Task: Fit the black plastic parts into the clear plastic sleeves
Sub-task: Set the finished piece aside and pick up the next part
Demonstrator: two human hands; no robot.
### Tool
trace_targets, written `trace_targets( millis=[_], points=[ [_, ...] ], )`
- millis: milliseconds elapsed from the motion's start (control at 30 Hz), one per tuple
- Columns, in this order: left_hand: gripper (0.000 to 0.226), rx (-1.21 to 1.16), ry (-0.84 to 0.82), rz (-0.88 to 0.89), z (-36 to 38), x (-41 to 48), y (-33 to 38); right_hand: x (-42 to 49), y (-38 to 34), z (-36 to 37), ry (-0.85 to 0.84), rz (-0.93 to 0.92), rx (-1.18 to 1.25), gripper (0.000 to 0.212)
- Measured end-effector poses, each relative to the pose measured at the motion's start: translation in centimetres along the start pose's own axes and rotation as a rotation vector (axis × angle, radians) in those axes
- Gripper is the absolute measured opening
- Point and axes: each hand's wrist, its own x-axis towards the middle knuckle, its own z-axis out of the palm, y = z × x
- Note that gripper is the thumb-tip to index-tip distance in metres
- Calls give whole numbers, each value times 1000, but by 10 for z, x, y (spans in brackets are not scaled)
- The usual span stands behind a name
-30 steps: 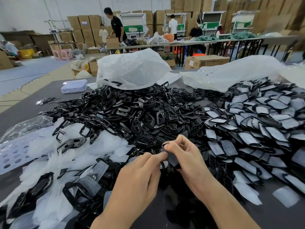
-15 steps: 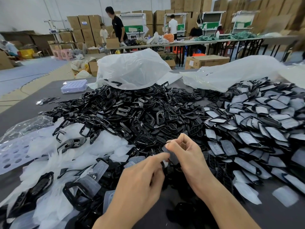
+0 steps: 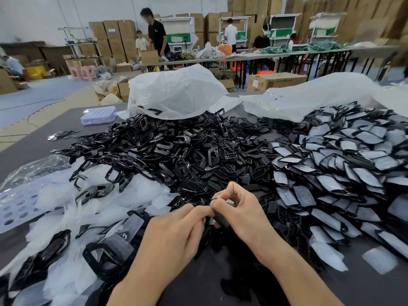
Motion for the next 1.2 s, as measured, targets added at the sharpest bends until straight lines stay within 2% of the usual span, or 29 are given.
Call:
trace_targets(
  millis=[233, 367, 467, 567, 667, 733, 800, 900, 1033, 1100, 1200],
  points=[
    [27, 15, 158, -133, -3, 0, -2, -1, 0, 0, 26, 33, -56, 23],
    [26, -20, 169, -151, -5, -1, -4, -1, -1, -1, 36, 45, -43, 25],
    [26, -68, 150, -128, -2, -1, 1, -1, -1, -1, 24, 44, -24, 28],
    [27, -113, 85, -41, 2, -2, 5, -1, -2, 0, 3, 40, -1, 17],
    [27, -202, 12, 34, 6, -2, 11, 0, 0, -1, 48, 23, -56, 16],
    [27, -271, 19, 48, 10, -4, 16, 2, 0, -2, 76, 11, -89, 15],
    [25, -306, 114, -40, 11, -4, 16, 1, 1, -1, 55, 25, -54, 15],
    [18, -436, 252, -310, 13, -3, 9, -1, 0, 1, -15, 37, 37, 16],
    [20, -650, 115, -423, 16, 2, 11, -3, -3, 3, -51, 6, 56, 6],
    [16, -669, 143, -458, 15, 4, 12, -3, -4, 3, -25, 10, 72, 17],
    [15, -668, 204, -524, 16, 5, 9, -1, 1, 3, -10, 10, 105, 16]
  ],
)
